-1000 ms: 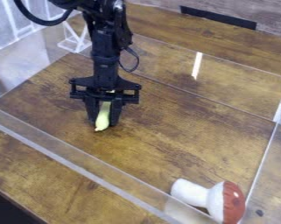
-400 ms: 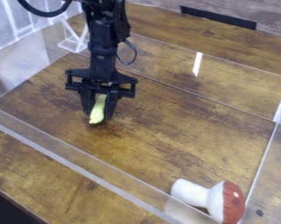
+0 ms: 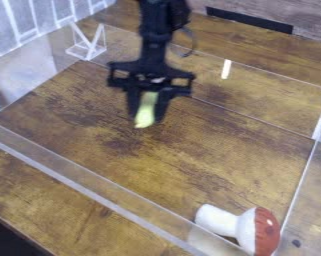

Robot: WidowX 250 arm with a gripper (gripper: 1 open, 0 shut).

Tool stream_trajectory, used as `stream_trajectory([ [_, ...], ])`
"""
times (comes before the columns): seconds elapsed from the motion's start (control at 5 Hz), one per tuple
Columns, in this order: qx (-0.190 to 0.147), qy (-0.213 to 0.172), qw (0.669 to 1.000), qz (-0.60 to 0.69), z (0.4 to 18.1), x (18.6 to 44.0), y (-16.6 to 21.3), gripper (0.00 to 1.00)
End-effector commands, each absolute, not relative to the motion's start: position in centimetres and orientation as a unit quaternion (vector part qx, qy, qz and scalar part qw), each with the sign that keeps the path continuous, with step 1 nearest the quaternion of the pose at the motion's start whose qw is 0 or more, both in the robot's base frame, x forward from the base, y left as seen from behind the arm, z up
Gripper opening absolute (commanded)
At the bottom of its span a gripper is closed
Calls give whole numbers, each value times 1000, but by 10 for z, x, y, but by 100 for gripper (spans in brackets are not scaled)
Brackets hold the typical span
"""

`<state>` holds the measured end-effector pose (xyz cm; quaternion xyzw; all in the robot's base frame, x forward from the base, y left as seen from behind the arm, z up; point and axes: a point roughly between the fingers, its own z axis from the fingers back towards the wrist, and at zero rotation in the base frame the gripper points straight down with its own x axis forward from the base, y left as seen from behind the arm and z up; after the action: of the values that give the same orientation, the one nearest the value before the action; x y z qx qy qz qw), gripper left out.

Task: Move the green spoon to the right

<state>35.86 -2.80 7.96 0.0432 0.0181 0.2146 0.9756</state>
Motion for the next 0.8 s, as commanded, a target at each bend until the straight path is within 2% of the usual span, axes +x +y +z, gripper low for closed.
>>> stream_trajectory([
  [0.0,21,-20,981,191,103,364,-76,0],
  [0.2,15,-11,982,187,89,360,-110,0],
  [0.4,10,-3,980,199,65,352,-111,0],
  [0.6,-11,6,979,202,64,344,-114,100],
])
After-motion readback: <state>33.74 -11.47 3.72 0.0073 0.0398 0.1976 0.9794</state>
